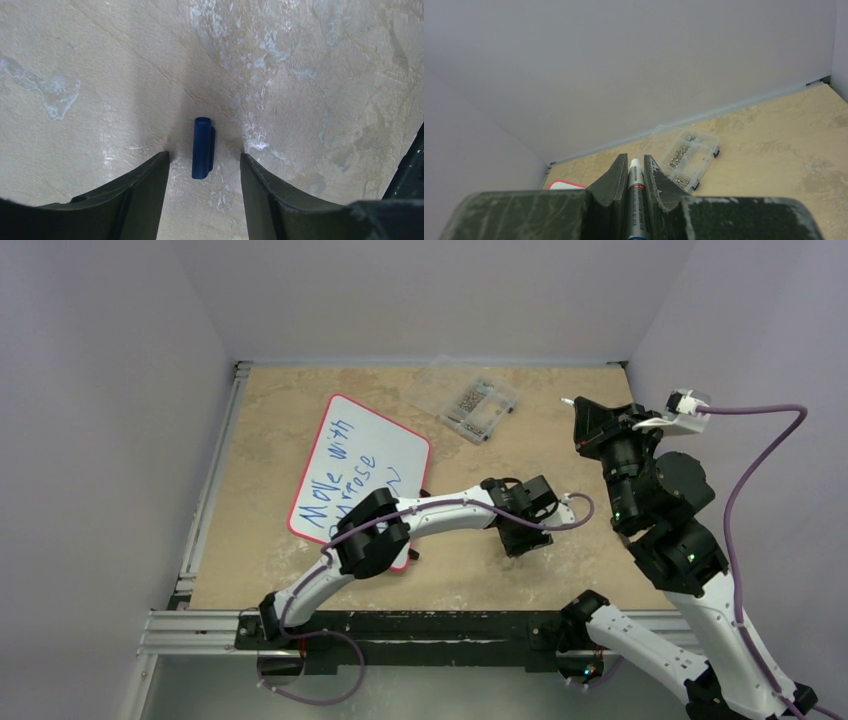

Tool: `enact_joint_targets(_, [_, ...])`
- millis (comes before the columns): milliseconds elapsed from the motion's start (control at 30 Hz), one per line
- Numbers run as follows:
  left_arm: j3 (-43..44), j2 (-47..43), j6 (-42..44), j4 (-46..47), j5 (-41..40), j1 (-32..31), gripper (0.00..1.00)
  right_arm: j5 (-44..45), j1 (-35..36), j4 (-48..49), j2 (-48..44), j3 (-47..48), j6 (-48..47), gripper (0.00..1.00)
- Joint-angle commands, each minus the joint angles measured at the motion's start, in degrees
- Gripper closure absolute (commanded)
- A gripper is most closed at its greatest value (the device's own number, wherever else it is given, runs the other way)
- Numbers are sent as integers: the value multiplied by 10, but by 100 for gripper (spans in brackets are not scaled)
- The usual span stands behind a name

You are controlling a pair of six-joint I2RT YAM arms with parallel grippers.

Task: Write a sentence on the whiteboard
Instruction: Pick up the pen cap from the center of the board.

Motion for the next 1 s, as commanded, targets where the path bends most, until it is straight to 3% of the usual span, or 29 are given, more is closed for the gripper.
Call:
enact_joint_targets(0, [45,27,6,-13,28,-3,49,-6,-1,10,0,11,-3,100])
enact_joint_targets(167, [58,41,4,-27,33,-3,54,-6,-1,10,0,9,-4,100])
enact_joint_targets(267, [49,40,5,-31,27,-3,62,-5,-1,11,0,8,-5,100])
enact_joint_targets(333, [40,37,4,-31,24,-3,77,-5,-1,12,0,9,-6,100])
enact_joint_targets(367, [37,36,2,-31,23,-3,96,-5,-1,13,0,8,-6,100])
enact_joint_targets(400, [36,34,-3,-34,21,-2,100,-6,-1,13,1,7,-5,100])
enact_joint_targets(633, [-79,-85,-42,44,72,3,100,-8,-1,19,7,10,-4,100])
enact_joint_targets(967, [-196,-266,-66,67,127,41,100,-31,-1,34,28,38,-13,100])
